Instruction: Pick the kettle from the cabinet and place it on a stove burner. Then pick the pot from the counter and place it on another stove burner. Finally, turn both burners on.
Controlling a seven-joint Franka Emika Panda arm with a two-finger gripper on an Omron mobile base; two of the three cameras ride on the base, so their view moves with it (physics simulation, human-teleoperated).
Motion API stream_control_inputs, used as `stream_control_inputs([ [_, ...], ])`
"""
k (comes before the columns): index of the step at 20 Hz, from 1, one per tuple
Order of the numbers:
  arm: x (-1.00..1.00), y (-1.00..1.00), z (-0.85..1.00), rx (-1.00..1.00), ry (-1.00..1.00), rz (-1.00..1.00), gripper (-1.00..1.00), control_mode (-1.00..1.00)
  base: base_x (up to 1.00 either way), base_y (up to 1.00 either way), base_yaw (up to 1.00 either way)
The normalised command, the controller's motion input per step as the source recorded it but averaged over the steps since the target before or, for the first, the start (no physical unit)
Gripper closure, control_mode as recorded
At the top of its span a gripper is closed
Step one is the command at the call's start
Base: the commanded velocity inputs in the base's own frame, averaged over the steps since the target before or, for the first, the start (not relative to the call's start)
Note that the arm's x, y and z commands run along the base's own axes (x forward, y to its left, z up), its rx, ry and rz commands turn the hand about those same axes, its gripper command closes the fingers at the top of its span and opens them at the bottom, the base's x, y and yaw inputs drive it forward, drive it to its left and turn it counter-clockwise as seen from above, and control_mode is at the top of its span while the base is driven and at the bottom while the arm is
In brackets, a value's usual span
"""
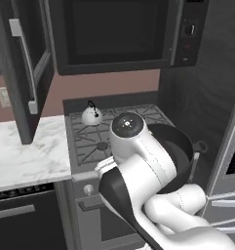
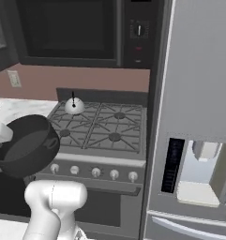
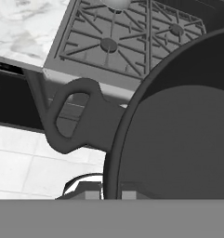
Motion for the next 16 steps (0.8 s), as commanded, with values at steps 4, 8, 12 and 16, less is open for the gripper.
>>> stream_control_inputs([
  [4, 0.00, 0.00, 0.00, 0.00, 0.00, 0.00, 1.00, 1.00, 0.32, -0.33, 0.18],
  [8, 0.00, 0.00, 0.00, 0.00, 0.00, 0.00, 1.00, 1.00, 0.00, -0.51, 0.09],
  [12, 0.00, 0.00, 0.00, 0.00, 0.00, 0.00, 1.00, 1.00, 0.00, -0.47, 0.13],
  [16, 0.00, 0.00, 0.00, 0.00, 0.00, 0.00, 1.00, 1.00, 0.32, -0.22, 0.21],
])
